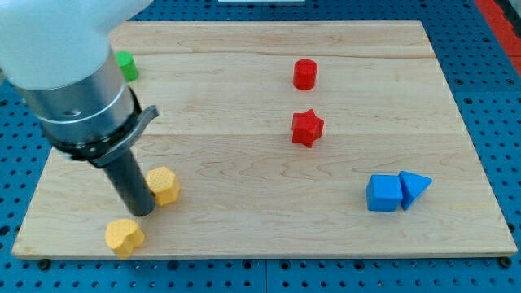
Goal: Slide the yellow hexagon towards the green circle
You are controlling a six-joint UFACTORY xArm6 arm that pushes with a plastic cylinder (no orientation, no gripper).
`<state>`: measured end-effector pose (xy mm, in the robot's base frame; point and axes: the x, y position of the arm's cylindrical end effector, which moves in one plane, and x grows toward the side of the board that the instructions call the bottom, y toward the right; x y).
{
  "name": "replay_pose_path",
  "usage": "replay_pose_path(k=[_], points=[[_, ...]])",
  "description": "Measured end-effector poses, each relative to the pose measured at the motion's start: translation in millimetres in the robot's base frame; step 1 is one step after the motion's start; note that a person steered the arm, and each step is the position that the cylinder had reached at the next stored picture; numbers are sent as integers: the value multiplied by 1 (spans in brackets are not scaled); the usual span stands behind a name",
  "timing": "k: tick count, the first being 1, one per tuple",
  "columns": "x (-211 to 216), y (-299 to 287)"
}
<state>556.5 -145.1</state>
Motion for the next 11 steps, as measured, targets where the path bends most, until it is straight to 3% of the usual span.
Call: replay_pose_path(k=[2,5,7,9,11], points=[[-43,34],[-51,128],[-79,130],[-57,66],[-153,38]])
